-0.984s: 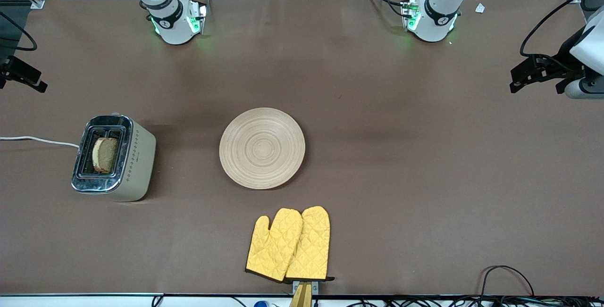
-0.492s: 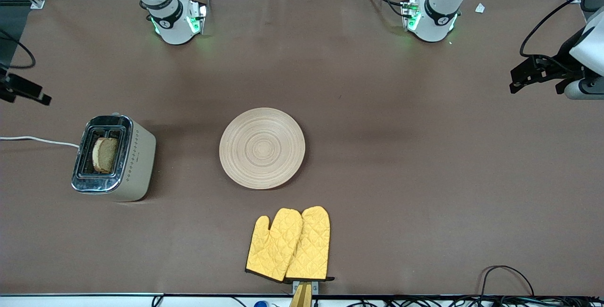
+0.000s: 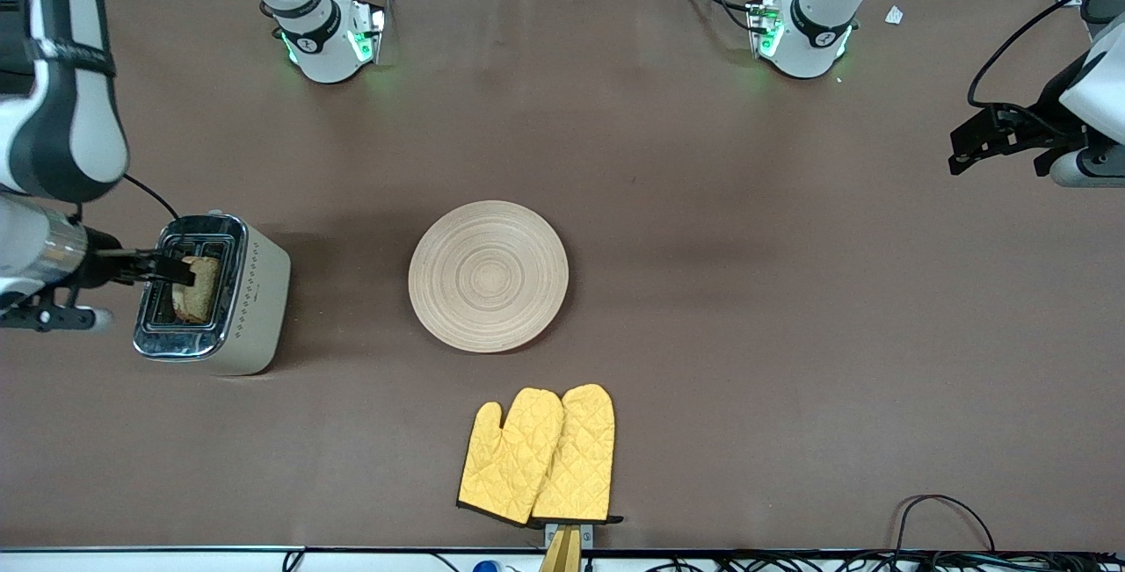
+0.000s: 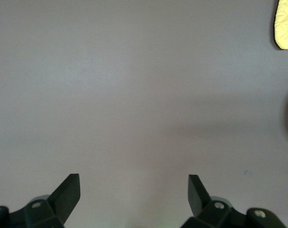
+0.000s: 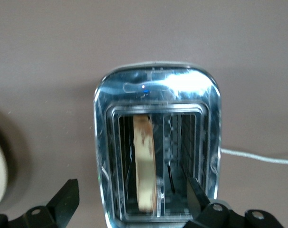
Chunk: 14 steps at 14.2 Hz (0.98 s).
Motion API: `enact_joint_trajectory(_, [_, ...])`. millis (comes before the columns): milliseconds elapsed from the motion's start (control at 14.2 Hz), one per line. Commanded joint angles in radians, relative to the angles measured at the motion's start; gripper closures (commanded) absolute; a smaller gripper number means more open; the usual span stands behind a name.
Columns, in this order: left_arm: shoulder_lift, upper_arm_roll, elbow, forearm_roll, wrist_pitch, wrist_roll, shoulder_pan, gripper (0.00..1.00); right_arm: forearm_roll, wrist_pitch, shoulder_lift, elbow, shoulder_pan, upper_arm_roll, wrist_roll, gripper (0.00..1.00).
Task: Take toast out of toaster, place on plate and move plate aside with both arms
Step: 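Lower the right gripper onto the bread slice in the toaster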
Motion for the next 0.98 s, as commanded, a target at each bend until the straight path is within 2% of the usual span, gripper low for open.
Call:
enact_joint_trajectory(0, [0.015, 0.004, 0.014, -0.009, -0.01, 0.018, 0.0, 0.0, -0.015, 0.041, 0.028, -0.011, -0.01, 0.0, -0.003, 0.05])
enact_joint_trajectory(141, [0.017, 0.004, 0.014, -0.015, -0.01, 0.018, 0.0, 0.0, -0.015, 0.035, 0.031, -0.011, -0.013, -0.002, -0.004, 0.27])
enact_joint_trajectory(281, [0.017, 0.004, 0.014, -0.017, -0.01, 0.017, 0.0, 0.0, -0.015, 0.027, 0.031, -0.011, -0.013, -0.002, -0.004, 0.58])
enact_joint_trajectory(422, [0.017, 0.004, 0.014, -0.018, -0.01, 0.015, -0.002, 0.0, -0.015, 0.025, 0.031, -0.011, -0.013, -0.002, -0.006, 0.78])
enact_joint_trajectory(773, [0.015, 0.002, 0.012, -0.017, -0.01, 0.008, -0.008, 0.0, -0.015, 0.015, 0.028, -0.009, -0.015, -0.002, -0.003, 0.95])
enact_joint_trajectory(914, [0.012, 0.002, 0.012, -0.018, -0.01, 0.017, -0.003, 0.0, -0.015, 0.012, 0.002, 0.0, -0.016, -0.002, 0.0, 0.97])
